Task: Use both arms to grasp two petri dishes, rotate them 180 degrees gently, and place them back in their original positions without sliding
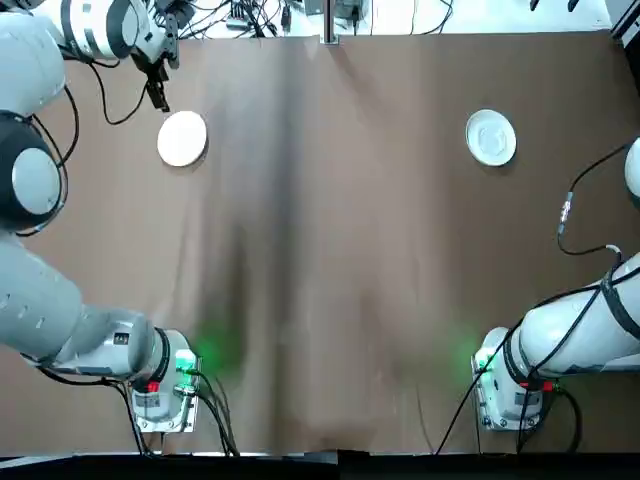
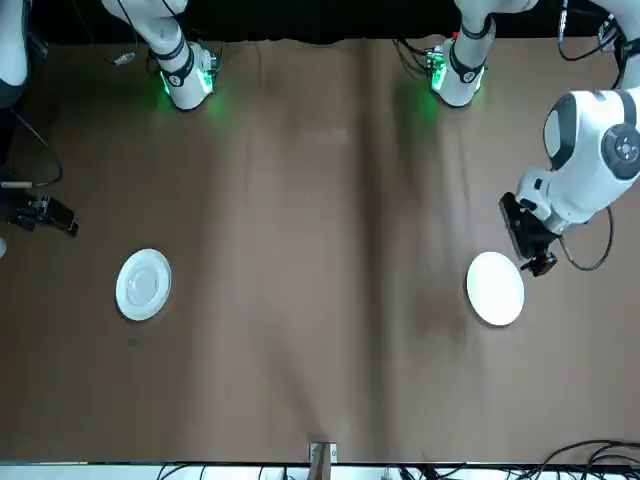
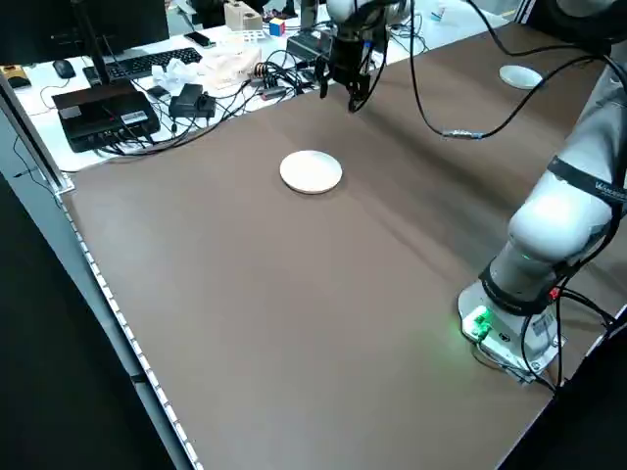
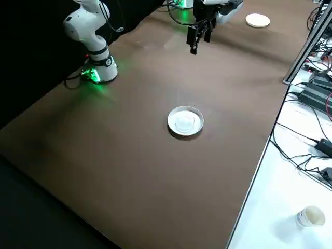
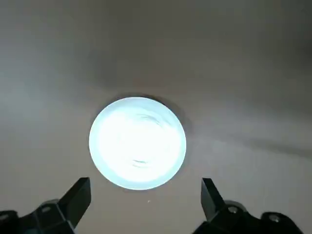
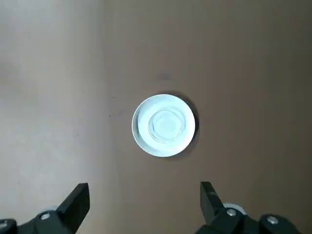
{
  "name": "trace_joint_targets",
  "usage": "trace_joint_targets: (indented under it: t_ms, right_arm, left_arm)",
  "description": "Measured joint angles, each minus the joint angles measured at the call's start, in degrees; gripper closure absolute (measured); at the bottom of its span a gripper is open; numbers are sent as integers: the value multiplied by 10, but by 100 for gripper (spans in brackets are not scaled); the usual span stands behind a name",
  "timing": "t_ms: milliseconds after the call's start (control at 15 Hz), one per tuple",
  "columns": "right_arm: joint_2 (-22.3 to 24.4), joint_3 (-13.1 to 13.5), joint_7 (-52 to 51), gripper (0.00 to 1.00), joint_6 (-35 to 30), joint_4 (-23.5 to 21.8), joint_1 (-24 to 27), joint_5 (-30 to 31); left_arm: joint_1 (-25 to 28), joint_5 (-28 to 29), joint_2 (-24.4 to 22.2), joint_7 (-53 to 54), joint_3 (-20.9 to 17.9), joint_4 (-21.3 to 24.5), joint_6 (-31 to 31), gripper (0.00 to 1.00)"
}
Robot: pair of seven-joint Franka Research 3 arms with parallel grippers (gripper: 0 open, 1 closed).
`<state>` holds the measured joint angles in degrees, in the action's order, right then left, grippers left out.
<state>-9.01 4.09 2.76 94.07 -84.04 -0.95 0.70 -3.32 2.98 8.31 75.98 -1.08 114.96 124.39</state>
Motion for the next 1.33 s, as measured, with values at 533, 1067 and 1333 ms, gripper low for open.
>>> trace_joint_targets:
  t_ms: [533, 1067, 1333]
  right_arm:
    - [-31, 1, 50, 0, 15, -6, 2, -10]
    - [-87, 3, 176, 0, 65, -9, 48, -50]
    - [-105, 2, 287, 0, 77, -10, 51, -52]
  left_arm:
    - [22, 0, 70, 141, 0, 9, 70, 0]
    - [27, 0, 122, 168, 0, 46, 167, 0]
    - [35, 0, 134, 169, 0, 72, 218, 12]
